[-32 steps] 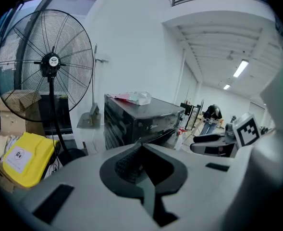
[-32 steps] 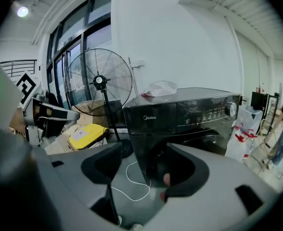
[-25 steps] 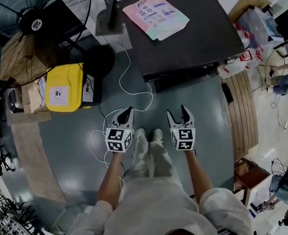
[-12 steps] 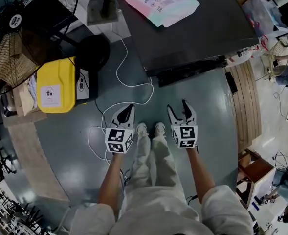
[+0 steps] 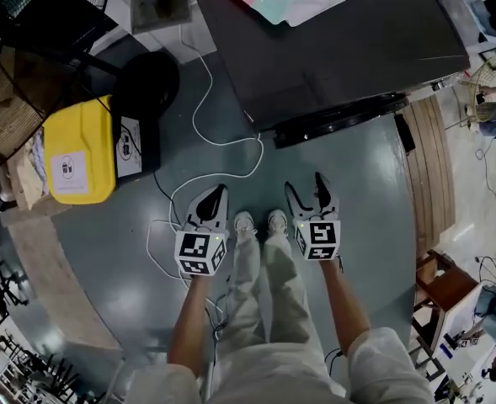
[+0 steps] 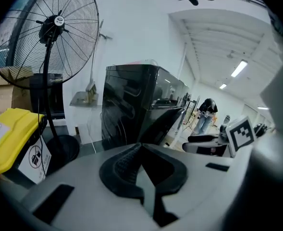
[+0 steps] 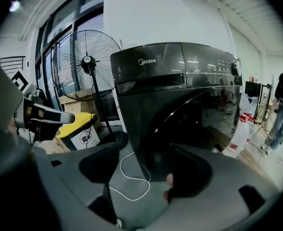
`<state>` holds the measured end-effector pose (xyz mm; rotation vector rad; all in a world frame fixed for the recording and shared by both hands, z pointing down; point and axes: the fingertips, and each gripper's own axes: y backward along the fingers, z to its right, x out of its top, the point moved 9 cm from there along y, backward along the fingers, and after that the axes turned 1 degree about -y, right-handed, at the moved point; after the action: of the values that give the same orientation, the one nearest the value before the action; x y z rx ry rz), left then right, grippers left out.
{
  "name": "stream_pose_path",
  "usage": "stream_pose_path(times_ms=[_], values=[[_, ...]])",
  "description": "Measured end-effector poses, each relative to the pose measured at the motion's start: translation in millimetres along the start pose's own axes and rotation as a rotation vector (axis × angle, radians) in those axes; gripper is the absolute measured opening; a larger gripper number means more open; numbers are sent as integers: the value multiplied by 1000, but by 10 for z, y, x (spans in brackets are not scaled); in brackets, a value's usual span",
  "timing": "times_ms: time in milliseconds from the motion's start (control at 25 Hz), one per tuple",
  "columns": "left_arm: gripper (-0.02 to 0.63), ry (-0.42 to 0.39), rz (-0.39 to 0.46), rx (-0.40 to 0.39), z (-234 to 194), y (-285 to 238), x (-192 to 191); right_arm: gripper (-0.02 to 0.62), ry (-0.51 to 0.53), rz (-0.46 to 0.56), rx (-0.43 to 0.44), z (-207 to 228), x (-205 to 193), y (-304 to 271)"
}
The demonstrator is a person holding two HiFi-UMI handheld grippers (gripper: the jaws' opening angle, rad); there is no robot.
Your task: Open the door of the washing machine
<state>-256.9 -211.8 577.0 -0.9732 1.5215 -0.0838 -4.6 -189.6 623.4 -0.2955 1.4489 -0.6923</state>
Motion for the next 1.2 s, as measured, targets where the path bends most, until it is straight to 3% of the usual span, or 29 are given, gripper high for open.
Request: stream_pose_path(times_ms=[200, 600, 1200], values=[[8, -1, -19, -5, -35, -98, -231, 352, -30, 21, -33, 60, -142, -274], [8, -36, -41, -17, -102, -235, -530, 359, -98, 81, -128, 206, -226, -873], [8, -11, -66, -14, -252, -370, -783, 419, -181, 121, -262, 409, -203, -1278]])
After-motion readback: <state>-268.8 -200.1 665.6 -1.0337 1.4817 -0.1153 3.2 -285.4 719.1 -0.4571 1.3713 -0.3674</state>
